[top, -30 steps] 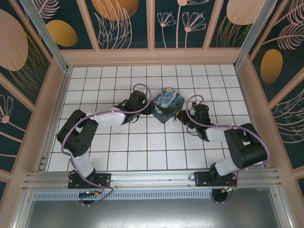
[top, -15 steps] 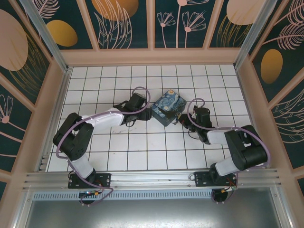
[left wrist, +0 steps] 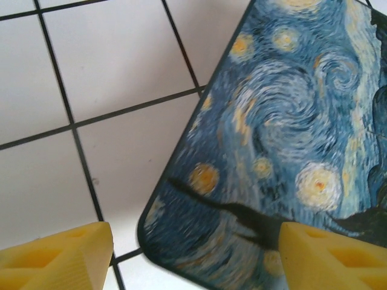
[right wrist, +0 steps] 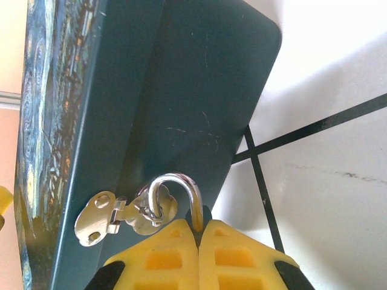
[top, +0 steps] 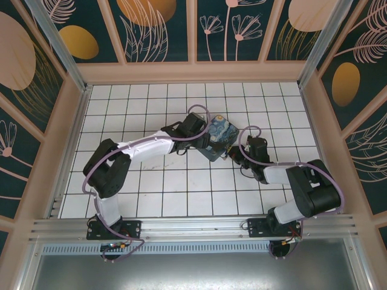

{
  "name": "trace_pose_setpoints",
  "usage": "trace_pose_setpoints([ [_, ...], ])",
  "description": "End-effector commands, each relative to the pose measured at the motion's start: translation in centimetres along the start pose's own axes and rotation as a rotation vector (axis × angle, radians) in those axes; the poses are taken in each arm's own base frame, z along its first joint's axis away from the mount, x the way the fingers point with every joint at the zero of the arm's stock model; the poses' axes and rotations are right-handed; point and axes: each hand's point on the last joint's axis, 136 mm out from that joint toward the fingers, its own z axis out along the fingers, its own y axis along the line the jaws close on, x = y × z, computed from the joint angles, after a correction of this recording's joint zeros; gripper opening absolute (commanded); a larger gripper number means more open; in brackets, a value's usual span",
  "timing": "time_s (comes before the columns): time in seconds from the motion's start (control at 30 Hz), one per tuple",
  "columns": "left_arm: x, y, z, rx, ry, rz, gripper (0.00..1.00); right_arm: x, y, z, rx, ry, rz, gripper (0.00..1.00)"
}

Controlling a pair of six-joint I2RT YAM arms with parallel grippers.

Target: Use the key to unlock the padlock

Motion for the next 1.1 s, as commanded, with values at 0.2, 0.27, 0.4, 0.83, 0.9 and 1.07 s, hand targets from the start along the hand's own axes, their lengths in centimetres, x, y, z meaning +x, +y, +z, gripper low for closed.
trace_pose_setpoints([
  [0.2,2.0,-0.8,3.3,-0.131,0.09,0.178,0.72,0.2,-1.2,0.0,0.034,0.002,-0.011,0.0],
  [0.27,3.1,-0.3,4.0,-0.18,0.118,0.228,0.71,0.2,-1.4,0.1,0.045,0.009,-0.019,0.0],
  [0.4,6.0,0.9,5.2,-0.259,0.193,0.327,0.66,-1.3,-1.9,0.2,0.076,0.015,-0.039,0.0],
  [0.83,8.8,1.6,7.3,-0.288,0.271,0.373,0.61,-9.6,-0.6,0.2,-0.012,-0.084,0.006,0.0],
  [0.9,8.6,1.6,7.0,-0.283,0.26,0.359,0.62,-9.0,-0.7,-0.2,-0.014,-0.081,0.012,0.0],
  [1.07,6.4,0.4,5.5,-0.248,0.188,0.316,0.72,-6.5,-1.7,-2.5,0.004,-0.093,0.055,0.0],
])
